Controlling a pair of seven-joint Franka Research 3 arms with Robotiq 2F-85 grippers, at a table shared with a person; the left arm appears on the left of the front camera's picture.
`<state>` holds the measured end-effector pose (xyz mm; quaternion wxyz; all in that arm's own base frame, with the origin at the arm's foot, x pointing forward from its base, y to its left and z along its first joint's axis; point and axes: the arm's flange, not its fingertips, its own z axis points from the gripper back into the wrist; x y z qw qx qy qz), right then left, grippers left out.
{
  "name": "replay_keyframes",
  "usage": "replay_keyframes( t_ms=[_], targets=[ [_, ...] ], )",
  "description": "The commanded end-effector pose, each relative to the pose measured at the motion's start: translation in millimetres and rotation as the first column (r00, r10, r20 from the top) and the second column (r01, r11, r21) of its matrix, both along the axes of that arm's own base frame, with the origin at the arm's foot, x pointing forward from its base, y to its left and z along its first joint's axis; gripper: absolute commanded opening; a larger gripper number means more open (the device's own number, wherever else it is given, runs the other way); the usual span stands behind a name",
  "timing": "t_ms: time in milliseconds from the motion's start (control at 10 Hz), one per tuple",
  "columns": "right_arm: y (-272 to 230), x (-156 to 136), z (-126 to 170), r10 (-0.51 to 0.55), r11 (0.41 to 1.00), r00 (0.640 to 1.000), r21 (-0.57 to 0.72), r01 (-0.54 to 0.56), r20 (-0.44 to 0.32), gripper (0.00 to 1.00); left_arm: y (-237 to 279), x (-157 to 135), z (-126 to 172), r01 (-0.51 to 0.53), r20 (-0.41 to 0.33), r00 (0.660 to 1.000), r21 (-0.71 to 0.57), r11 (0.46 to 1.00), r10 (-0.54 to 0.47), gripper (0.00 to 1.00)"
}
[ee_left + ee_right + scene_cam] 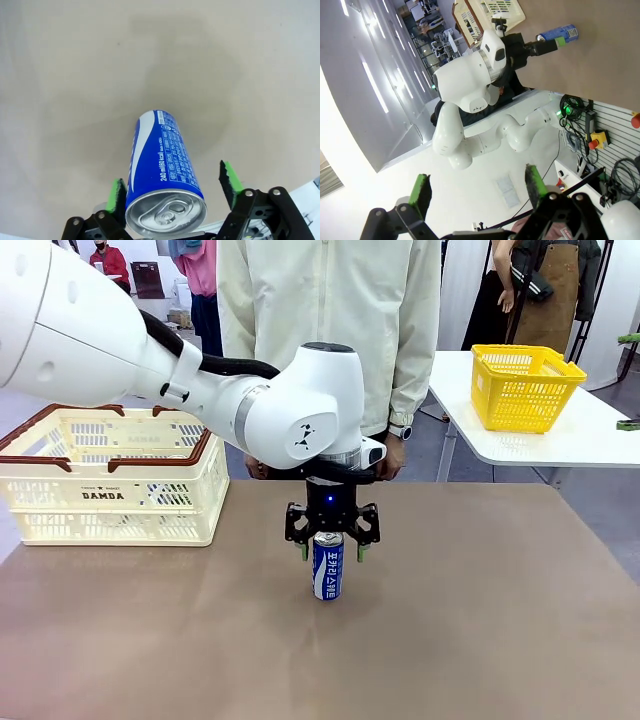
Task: Place the drinks into the Shopping basket.
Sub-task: Pick up one drink and place it into the Shopping basket.
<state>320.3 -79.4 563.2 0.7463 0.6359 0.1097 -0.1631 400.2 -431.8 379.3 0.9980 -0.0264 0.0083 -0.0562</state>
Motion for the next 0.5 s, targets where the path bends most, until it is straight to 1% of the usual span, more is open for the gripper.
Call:
replay_keyframes(
  t_ms=[0, 100, 400],
  targets=[
    [-0.8, 1.5, 4.4, 0.003, 1.0, 1.0, 0.015, -0.003, 0.006, 1.0, 4.1, 0.9, -1.5, 0.002, -0.006, 1.0, 0.026, 1.0, -0.002, 0.11],
    [-0.8, 1.5, 4.4, 0.003, 1.0, 1.0, 0.015, -0.003, 0.006, 1.0, 2.9, -0.4, -2.7, -0.005, 0.023, 1.0, 0.055, 0.998, 0.004, 0.0],
    [-0.8, 1.5, 4.4, 0.003, 1.0, 1.0, 0.015, -0.003, 0.006, 1.0, 2.1, -0.8, -5.3, -0.021, 0.024, 1.0, 0.072, 0.997, 0.02, 0.0]
  ],
)
